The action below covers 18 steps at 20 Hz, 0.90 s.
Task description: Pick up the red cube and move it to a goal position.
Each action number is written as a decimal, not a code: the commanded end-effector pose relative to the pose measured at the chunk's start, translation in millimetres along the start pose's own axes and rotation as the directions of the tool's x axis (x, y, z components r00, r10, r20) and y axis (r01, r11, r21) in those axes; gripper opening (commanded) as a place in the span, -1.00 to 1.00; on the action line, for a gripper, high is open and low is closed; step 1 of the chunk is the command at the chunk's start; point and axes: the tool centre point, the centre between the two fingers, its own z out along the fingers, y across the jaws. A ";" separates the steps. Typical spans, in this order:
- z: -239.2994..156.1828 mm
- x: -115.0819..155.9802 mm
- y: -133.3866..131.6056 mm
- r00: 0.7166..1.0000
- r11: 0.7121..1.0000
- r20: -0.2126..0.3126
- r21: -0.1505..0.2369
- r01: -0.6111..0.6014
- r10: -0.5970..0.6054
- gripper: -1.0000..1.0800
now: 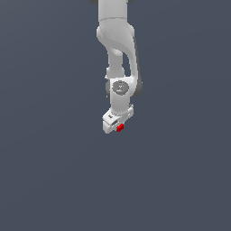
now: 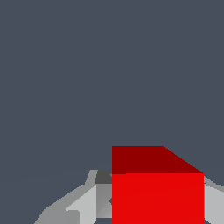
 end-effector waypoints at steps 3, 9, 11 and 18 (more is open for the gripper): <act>-16.2 1.9 0.7 1.000 1.000 -0.001 -0.001 0.000 0.000 -1.00; -55.4 5.8 1.7 1.000 1.000 0.000 -0.001 0.001 -0.001 -1.00; -72.5 7.7 2.1 1.000 1.000 0.000 -0.001 0.002 -0.002 -1.00; -144.6 15.5 3.7 1.000 1.000 -0.001 0.000 0.003 -0.003 -1.00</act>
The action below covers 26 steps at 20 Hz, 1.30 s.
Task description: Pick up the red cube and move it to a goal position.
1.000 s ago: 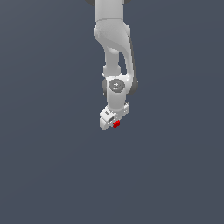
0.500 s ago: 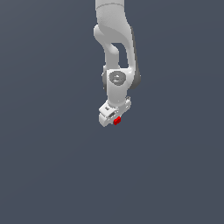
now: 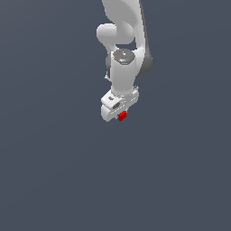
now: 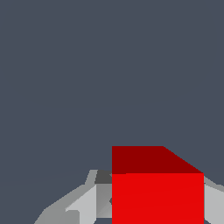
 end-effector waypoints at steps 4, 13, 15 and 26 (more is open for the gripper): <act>-58.7 6.4 1.2 1.000 1.000 -0.001 0.001 0.001 -0.001 -1.00; -150.8 16.9 4.8 1.000 1.000 -0.001 0.001 0.002 -0.002 -1.00; -171.0 19.3 5.8 1.000 1.000 -0.001 0.001 0.002 -0.002 -1.00; -274.3 32.9 12.4 1.000 1.000 0.000 0.000 0.001 -0.001 -1.00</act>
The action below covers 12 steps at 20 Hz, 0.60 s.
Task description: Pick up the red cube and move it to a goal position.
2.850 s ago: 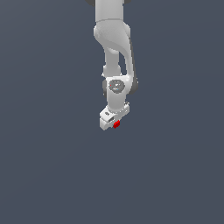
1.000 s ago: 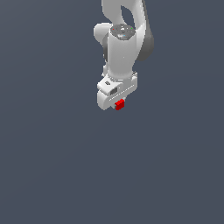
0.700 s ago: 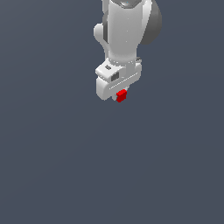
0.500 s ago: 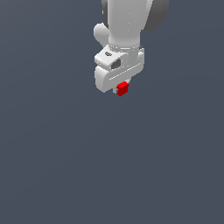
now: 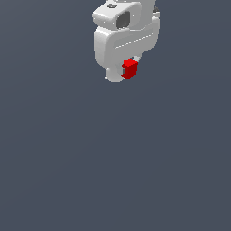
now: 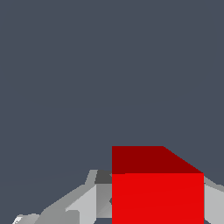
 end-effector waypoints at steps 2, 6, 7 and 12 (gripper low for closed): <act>-28.3 3.8 1.9 1.000 1.000 0.001 0.000 0.000 0.000 -1.00; -52.3 7.6 4.1 1.000 1.000 0.001 0.000 -0.001 0.001 -1.00; -57.1 8.4 4.6 1.000 1.000 0.001 0.000 -0.001 0.001 -1.00; -74.9 11.6 6.5 1.000 1.000 0.001 0.000 -0.001 0.001 -1.00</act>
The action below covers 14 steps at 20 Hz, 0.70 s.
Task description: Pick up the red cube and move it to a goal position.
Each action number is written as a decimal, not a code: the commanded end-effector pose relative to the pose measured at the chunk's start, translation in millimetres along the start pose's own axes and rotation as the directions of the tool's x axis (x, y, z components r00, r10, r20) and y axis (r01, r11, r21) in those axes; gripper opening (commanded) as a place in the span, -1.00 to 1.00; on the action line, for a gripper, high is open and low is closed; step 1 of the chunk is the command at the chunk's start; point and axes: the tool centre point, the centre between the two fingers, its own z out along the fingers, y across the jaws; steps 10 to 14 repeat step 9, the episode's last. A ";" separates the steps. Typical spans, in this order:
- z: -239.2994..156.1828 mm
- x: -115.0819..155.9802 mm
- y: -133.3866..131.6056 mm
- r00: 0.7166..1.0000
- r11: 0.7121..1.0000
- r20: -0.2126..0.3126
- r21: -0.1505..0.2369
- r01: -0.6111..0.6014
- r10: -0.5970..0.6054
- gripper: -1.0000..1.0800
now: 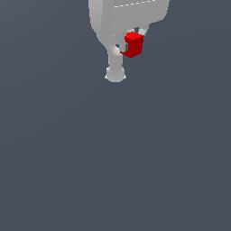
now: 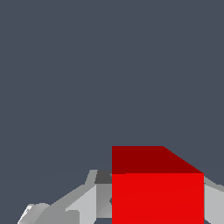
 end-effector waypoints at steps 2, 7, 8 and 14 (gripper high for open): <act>-9.9 1.8 1.0 1.000 1.000 0.000 0.000 0.000 0.000 -1.00; -16.1 3.0 1.8 1.000 1.000 0.000 0.000 0.000 0.000 -1.00; -16.5 3.1 1.9 1.000 1.000 0.000 0.000 0.000 0.000 -1.00; -16.7 3.1 1.9 1.000 1.000 0.000 0.000 0.000 0.000 -1.00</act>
